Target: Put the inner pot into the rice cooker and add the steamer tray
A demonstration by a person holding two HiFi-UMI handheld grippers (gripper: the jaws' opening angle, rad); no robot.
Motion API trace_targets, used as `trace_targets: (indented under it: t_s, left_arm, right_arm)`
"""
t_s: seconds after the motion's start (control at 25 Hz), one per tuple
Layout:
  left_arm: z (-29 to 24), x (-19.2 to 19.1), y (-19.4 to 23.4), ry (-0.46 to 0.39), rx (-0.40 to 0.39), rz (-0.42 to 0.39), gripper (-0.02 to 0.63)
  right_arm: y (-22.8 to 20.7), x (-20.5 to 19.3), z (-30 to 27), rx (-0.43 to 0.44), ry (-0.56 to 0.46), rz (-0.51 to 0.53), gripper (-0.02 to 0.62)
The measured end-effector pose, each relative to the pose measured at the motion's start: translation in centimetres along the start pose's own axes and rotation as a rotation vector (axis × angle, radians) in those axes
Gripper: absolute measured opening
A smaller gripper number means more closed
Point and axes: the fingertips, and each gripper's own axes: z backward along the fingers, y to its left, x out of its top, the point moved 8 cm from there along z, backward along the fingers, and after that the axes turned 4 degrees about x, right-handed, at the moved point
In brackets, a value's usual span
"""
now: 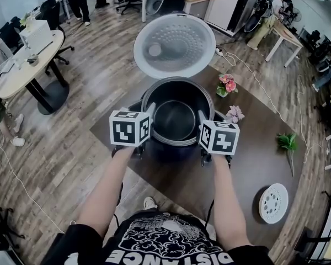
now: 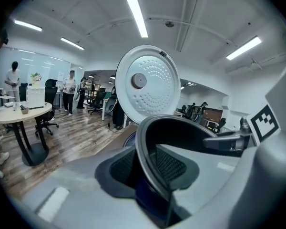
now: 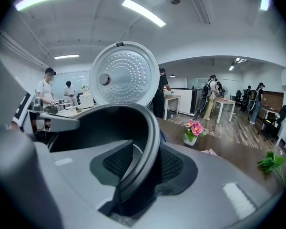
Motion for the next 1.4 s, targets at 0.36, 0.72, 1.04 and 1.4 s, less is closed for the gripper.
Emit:
trace_targets:
  t_s: [0.36, 0.72, 1.04, 1.4]
  left_arm:
    - [-0.1, -0.5, -0.3, -0.003, 0.052, -0.077, 0.134]
    - [0.1, -0.5, -0.3, -0.007, 0.039, -0.083, 0.143]
    - [1.5, 0.6, -0.8, -0.037, 0.044, -0.105, 0.166]
    - [1.8, 2.5, -5.8, -0.097, -0.037, -0.146, 0.193]
  right_arm:
    - [-0.1, 0.0, 0.1, -0.016, -0.019, -0.003, 0.169]
    - [-0.5, -0.4, 0.0, -0.018, -0.018, 0.035, 0.214]
    - [-0.8, -0.4, 1.5, -0.003, -0.066, 0.011, 0.224]
    - [-3.6, -0.6, 5.8, -0.038, -0.138, -0.018, 0.232]
